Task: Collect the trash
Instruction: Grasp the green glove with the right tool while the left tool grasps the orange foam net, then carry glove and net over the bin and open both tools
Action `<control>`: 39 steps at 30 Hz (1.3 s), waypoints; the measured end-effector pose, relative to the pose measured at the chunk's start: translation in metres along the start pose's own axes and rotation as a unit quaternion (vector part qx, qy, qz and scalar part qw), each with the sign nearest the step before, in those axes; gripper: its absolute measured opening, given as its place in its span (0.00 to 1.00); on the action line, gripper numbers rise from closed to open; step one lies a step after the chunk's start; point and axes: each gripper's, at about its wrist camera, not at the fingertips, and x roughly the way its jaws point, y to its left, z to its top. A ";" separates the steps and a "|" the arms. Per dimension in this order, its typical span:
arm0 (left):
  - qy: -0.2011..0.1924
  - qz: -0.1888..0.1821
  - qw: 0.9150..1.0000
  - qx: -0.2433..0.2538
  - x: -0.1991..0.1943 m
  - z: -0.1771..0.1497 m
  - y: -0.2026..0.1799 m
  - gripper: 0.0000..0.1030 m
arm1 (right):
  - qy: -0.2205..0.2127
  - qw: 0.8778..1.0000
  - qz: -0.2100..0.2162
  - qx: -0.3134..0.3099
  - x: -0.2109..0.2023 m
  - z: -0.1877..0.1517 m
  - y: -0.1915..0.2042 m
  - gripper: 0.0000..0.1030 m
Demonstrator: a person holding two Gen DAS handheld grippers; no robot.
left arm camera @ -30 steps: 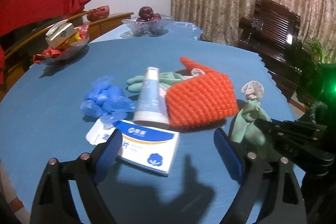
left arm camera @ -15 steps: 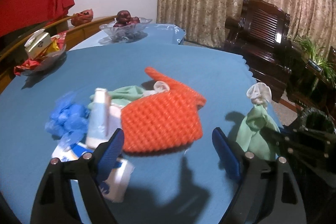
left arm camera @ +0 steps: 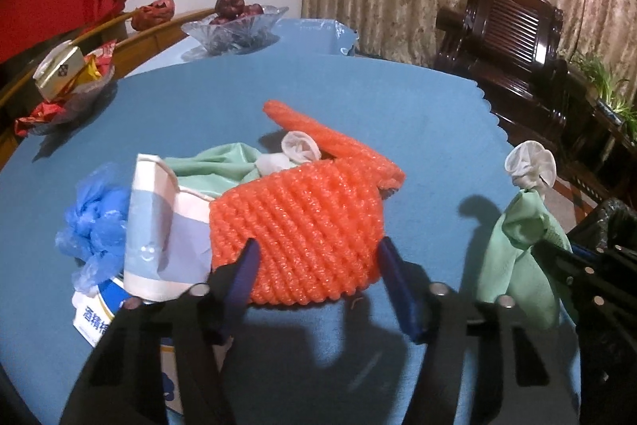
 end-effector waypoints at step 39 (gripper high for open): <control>-0.041 -0.076 0.996 0.017 -0.141 -0.033 -0.038 0.26 | -0.058 0.998 -0.003 -0.011 -0.133 -0.031 0.009 0.10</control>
